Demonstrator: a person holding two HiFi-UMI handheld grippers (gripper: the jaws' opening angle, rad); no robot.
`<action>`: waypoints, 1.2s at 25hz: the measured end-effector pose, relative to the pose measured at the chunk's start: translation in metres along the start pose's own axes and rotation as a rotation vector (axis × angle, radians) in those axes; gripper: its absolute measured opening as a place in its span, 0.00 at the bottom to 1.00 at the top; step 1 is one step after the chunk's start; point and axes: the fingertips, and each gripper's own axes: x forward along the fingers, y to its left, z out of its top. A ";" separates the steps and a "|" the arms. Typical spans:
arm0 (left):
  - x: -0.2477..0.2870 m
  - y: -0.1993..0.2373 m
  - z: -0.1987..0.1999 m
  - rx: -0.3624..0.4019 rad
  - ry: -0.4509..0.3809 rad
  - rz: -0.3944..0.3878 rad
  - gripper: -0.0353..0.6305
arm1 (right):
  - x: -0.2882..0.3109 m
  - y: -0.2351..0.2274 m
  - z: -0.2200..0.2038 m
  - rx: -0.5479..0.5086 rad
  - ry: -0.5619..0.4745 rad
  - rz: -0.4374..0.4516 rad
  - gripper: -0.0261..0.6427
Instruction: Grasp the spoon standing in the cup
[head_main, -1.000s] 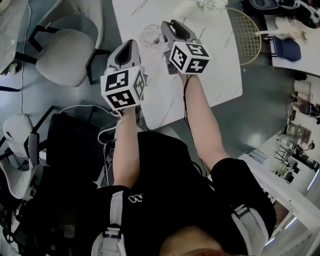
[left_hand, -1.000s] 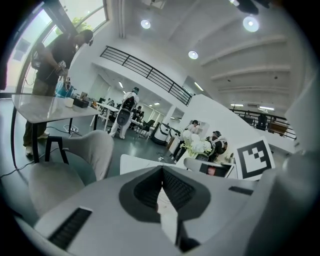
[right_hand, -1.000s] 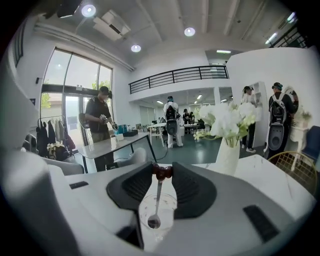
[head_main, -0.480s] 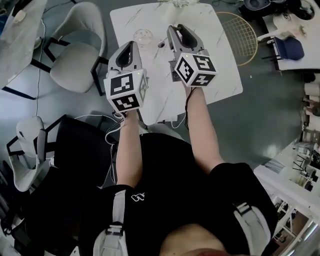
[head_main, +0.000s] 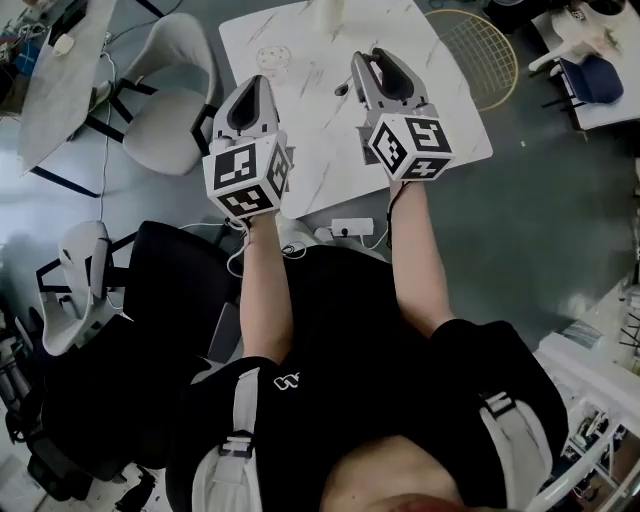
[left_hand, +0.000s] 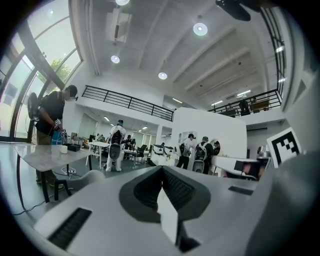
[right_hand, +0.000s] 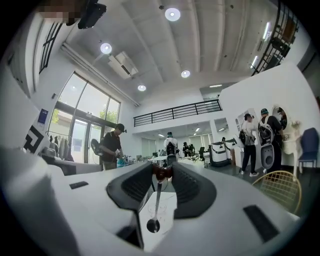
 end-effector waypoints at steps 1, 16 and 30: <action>-0.005 -0.001 -0.002 -0.003 0.003 0.011 0.07 | -0.004 0.001 -0.003 0.000 0.009 0.012 0.23; -0.018 -0.019 0.012 0.044 -0.025 0.014 0.07 | -0.017 0.020 -0.001 -0.015 -0.002 0.127 0.23; -0.018 -0.011 0.001 0.051 0.009 0.017 0.07 | -0.007 0.027 -0.008 -0.016 0.008 0.151 0.23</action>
